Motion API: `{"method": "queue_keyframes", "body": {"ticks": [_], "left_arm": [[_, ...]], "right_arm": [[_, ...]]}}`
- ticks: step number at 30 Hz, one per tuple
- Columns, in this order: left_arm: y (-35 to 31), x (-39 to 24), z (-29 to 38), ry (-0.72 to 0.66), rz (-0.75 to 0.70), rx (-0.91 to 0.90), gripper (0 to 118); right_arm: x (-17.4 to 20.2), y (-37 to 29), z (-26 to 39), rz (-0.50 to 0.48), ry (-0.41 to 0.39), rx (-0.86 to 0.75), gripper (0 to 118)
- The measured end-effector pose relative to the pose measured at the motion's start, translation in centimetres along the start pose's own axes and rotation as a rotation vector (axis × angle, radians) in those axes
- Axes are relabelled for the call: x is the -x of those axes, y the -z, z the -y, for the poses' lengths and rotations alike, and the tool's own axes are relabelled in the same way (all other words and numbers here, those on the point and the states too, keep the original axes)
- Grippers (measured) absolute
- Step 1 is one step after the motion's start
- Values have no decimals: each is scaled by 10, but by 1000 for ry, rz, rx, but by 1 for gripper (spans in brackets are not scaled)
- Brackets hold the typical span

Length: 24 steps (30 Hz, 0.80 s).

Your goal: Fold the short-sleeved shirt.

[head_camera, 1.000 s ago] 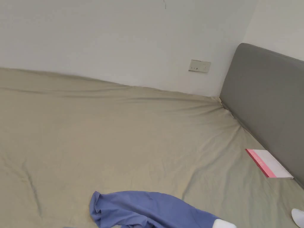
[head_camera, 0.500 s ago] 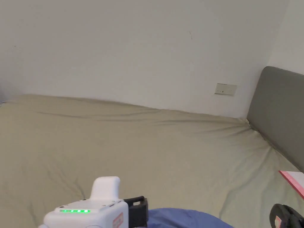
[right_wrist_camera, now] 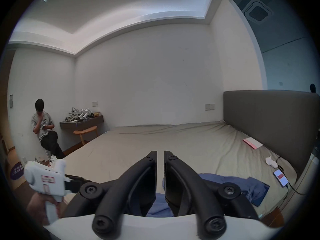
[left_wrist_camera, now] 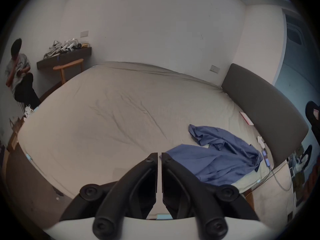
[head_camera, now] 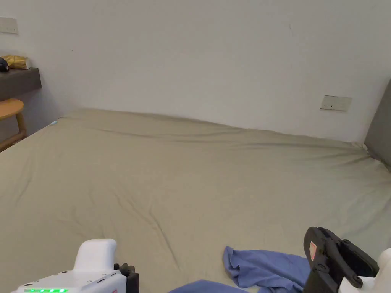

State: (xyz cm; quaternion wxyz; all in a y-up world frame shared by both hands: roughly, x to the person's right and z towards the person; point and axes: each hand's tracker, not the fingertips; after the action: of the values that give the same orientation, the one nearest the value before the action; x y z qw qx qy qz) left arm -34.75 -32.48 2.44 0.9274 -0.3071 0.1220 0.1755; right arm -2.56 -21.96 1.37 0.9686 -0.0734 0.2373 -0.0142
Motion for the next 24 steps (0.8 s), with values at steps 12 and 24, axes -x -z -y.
{"method": "queue_keyframes", "body": {"ticks": [12,24], "left_arm": [[175,-54,16,-92,-7,335,111],[243,-82,73,26,-179,347,105]], "right_arm": [[-19,-3,-18,30,-52,-83,9],[-57,22,6,93,-20,5,9]]}}
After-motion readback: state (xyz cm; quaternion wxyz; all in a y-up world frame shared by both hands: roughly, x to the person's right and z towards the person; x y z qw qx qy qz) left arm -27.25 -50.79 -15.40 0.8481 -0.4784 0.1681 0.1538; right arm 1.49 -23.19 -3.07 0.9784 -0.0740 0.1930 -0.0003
